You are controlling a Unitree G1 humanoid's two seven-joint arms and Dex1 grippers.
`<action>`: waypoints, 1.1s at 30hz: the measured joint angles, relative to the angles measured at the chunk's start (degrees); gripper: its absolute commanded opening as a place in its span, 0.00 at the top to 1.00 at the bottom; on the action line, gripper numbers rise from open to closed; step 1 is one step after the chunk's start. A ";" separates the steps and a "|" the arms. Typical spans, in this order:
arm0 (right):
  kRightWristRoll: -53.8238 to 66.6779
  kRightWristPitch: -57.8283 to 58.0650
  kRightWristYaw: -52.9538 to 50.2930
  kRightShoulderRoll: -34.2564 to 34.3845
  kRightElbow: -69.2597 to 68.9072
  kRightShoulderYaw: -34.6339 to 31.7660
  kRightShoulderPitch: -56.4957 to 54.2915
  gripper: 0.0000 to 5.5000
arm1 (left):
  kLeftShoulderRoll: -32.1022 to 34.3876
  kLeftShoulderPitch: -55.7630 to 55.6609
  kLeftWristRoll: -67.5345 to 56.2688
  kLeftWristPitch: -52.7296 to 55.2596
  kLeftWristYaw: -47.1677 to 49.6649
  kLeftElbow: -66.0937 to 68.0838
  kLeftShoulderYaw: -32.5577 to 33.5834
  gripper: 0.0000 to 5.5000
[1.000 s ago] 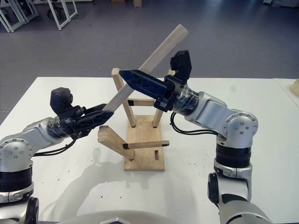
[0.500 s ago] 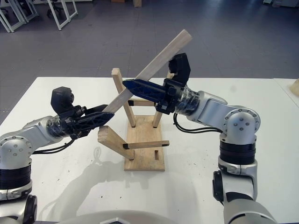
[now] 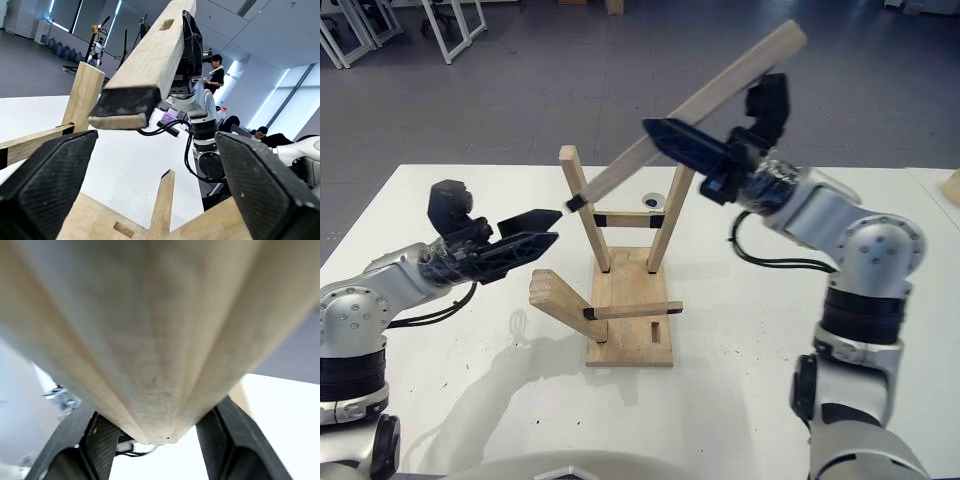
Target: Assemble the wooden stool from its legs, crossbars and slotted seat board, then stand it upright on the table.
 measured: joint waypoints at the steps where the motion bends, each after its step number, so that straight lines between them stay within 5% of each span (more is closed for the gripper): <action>1: -1.00 0.12 1.07 -2.75 0.14 -1.84 1.78 0.63 | 0.30 1.00 0.79 -0.26 0.11 0.20 0.71 0.07; 7: -11.45 -2.32 15.51 -11.63 -3.07 -3.60 17.64 0.63 | -0.10 5.71 2.53 -2.00 2.39 -1.24 2.36 0.00; 11: -27.36 -20.76 33.08 -12.66 -3.27 0.56 29.52 0.63 | -1.08 7.14 3.63 -2.50 3.50 -2.16 2.10 0.00; 17: -43.33 -48.70 51.17 -9.63 5.38 7.45 33.06 0.63 | -1.56 7.13 5.56 -2.82 3.67 -2.12 0.85 0.00; 33: -42.91 -52.77 55.77 -5.54 0.28 9.84 37.42 0.63 | -2.27 9.34 13.73 -7.66 3.09 -0.39 -1.31 0.00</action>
